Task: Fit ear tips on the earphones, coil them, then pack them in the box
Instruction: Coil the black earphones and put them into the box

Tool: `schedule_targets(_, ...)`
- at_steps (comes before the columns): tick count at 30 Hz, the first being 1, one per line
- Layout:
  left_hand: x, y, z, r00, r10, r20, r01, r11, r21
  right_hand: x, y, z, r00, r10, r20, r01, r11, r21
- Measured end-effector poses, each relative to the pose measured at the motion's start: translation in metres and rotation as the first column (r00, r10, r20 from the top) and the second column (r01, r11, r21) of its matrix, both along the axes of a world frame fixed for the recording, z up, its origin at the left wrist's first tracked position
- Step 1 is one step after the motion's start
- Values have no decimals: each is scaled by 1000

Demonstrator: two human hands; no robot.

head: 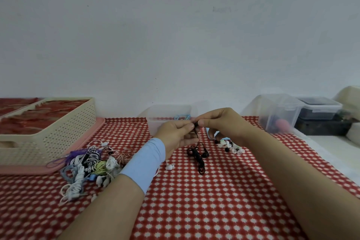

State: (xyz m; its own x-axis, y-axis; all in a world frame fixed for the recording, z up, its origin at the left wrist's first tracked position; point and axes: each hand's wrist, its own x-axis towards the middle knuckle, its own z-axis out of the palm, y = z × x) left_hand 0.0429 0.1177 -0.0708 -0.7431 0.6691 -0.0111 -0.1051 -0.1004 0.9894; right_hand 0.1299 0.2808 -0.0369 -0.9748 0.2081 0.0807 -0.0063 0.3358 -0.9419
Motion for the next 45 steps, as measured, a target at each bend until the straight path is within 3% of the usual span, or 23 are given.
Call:
schedule_targets(24, 1, -3, 4, 997, -10, -81, 6, 999, -48, -2, 5, -6, 997, -5, 83, 18, 989, -146)
schedule_targets(40, 7, -1, 4, 986, -32, -162, 19, 997, -77, 3, 9, -3, 993, -5, 121, 14, 997, -71)
schedule_targets(45, 9, 1, 5, 990, 28, -138, -38, 997, -67, 3, 7, -5, 999, -27, 29, 27, 999, -19)
